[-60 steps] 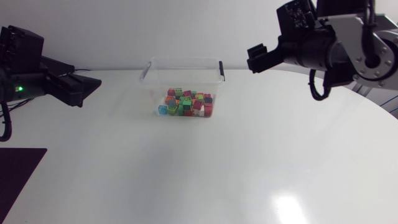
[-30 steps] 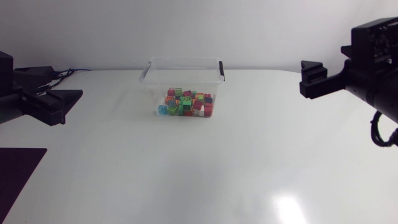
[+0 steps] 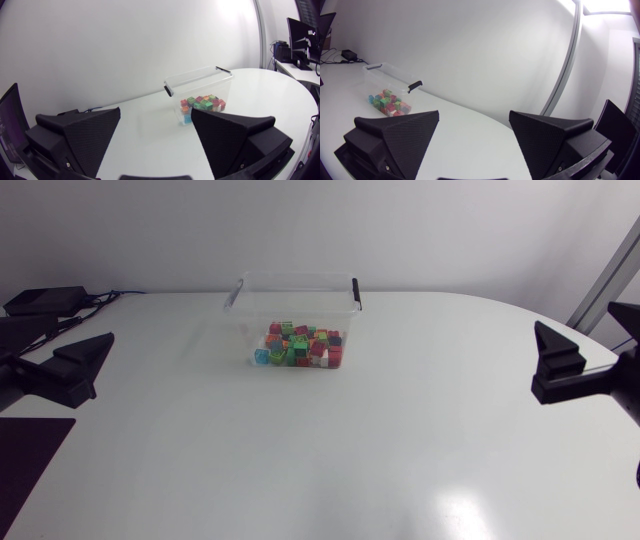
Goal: Place the duplo bricks in the container
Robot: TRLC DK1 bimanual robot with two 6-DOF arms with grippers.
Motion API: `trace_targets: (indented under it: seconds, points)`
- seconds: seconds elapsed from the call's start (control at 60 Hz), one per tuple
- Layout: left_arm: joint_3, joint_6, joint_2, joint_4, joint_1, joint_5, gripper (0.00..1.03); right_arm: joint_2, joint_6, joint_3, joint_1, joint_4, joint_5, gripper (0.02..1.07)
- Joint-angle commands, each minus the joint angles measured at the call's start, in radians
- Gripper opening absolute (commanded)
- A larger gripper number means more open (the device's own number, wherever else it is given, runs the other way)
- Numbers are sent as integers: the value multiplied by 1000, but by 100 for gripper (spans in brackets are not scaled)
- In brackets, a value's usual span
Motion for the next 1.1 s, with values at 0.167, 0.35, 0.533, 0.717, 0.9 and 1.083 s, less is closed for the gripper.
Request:
trace_targets:
  seconds: [0.167,0.35,0.533,0.717,0.9,1.083]
  points:
    - [-144,-93,-103,89,1,-34,98,-154,11,-124,-40,-11,-35,103]
    - [-233,-136,-199,103,-33,-88,98,-214,84,-208,-94,14,-102,103]
    - [-330,-183,-304,119,-69,-147,98,-279,165,-299,-153,41,-176,103]
    - [-424,-228,-406,134,-104,-204,98,-342,243,-387,-211,68,-248,103]
    - [-510,-270,-499,148,-137,-257,99,-400,314,-469,-263,92,-314,103]
    - [-548,-288,-539,154,-151,-279,99,-425,345,-504,-286,103,-342,103]
